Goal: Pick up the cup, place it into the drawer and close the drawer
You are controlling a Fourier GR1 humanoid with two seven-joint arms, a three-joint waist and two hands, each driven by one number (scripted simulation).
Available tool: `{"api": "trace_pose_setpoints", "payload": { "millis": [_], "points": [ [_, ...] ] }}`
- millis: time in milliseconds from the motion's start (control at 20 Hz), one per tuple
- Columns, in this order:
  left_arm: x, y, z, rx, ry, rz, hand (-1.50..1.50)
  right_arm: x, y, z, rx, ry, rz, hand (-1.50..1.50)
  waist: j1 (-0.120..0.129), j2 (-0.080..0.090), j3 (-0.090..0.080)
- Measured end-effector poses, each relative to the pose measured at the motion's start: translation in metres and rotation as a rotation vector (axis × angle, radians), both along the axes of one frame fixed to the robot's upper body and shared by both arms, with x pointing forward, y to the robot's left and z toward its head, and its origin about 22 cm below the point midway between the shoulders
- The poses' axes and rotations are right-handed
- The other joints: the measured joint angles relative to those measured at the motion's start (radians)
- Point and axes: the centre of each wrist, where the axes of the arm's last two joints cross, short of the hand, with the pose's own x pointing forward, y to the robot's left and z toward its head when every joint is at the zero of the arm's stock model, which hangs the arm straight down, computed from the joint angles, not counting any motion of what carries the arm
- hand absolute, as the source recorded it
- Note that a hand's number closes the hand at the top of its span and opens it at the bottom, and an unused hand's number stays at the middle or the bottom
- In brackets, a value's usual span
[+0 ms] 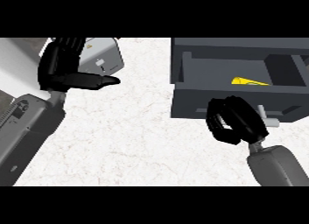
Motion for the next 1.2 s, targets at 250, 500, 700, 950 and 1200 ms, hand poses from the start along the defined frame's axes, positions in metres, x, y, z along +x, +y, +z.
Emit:
{"api": "trace_pose_setpoints", "payload": {
  "millis": [250, 500, 700, 950, 1200],
  "points": [
    [-0.016, 0.025, -0.007, -0.005, 0.008, 0.008, -1.5, 0.039, 0.0, -0.028, -0.065, 0.007, -0.015, 1.5, 0.001, 0.003, 0.001],
    [-0.032, 0.045, -0.01, -0.008, 0.005, 0.009, -1.5, 0.075, 0.0, -0.039, -0.068, 0.006, -0.023, 1.5, 0.003, 0.001, -0.002],
    [-0.039, 0.055, -0.015, -0.009, 0.006, -0.004, -1.5, 0.099, -0.003, -0.037, -0.065, 0.023, -0.041, 1.5, 0.012, 0.004, -0.004],
    [-0.04, 0.066, -0.017, -0.018, 0.0, -0.009, -1.5, 0.117, -0.009, -0.031, -0.049, 0.075, -0.038, 1.5, 0.024, 0.01, -0.002],
    [-0.041, 0.066, -0.019, -0.021, 0.003, -0.046, -1.5, 0.121, -0.019, -0.032, -0.005, 0.146, -0.01, 1.5, 0.037, 0.01, -0.002]
  ]
}}
